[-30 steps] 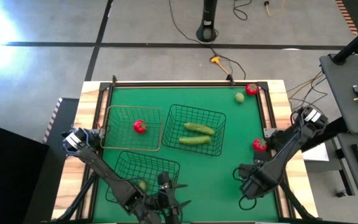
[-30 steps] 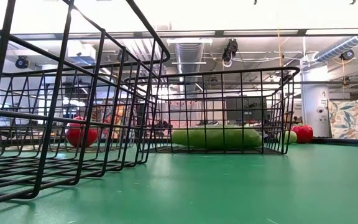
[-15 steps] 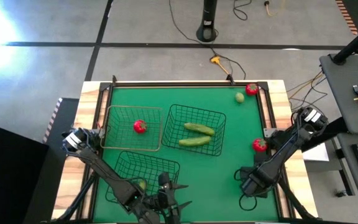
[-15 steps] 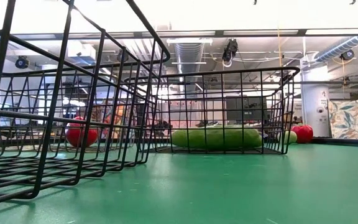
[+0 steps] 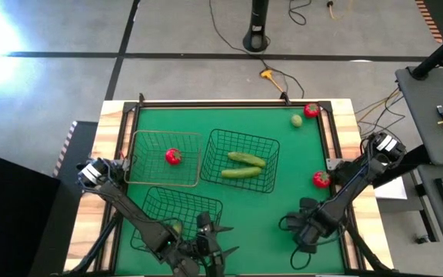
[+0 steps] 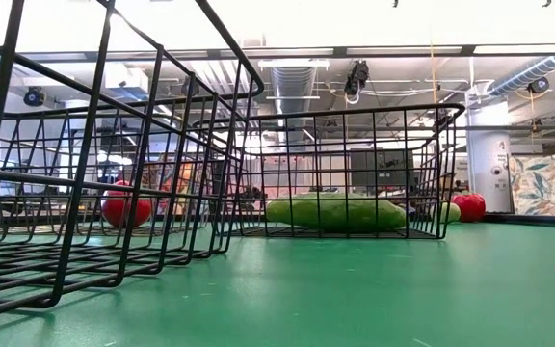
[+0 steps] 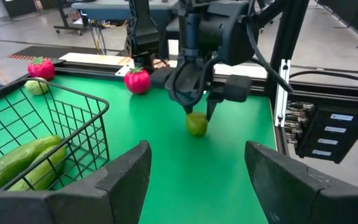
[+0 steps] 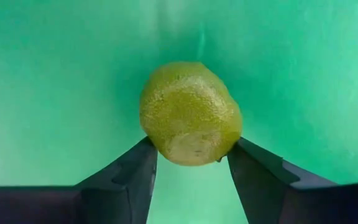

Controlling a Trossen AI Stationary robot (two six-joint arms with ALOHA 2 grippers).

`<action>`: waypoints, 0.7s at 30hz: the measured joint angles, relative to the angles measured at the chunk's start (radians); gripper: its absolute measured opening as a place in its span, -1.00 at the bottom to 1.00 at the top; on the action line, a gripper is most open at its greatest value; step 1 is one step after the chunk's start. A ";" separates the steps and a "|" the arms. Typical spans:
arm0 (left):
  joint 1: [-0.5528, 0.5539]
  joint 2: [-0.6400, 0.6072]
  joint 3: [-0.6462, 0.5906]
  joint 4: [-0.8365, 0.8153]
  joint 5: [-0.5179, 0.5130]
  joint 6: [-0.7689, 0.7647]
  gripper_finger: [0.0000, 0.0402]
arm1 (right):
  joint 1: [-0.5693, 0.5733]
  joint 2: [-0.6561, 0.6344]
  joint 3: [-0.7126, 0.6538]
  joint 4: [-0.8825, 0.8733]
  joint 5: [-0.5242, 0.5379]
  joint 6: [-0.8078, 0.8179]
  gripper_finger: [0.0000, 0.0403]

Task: Sort produce into baskets
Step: Put the bottom lime into the bottom black wire basket

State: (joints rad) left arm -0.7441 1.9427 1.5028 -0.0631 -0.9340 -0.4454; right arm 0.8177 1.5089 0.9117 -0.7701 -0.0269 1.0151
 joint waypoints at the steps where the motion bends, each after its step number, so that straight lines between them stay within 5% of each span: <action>1: 0.000 0.000 0.000 0.001 0.000 0.000 0.20 | 0.000 0.000 0.000 0.021 0.027 0.001 -0.10; 14: 0.010 0.000 0.000 0.023 0.000 -0.060 0.20 | -0.005 0.000 -0.069 0.361 0.302 -0.005 -0.08; 21: 0.030 0.000 0.000 0.026 0.001 -0.134 0.20 | -0.005 0.000 -0.071 0.360 0.375 -0.030 -0.03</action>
State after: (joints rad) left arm -0.7140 1.9430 1.5028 -0.0369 -0.9333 -0.5796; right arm 0.8127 1.5089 0.8406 -0.4101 0.3482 0.9853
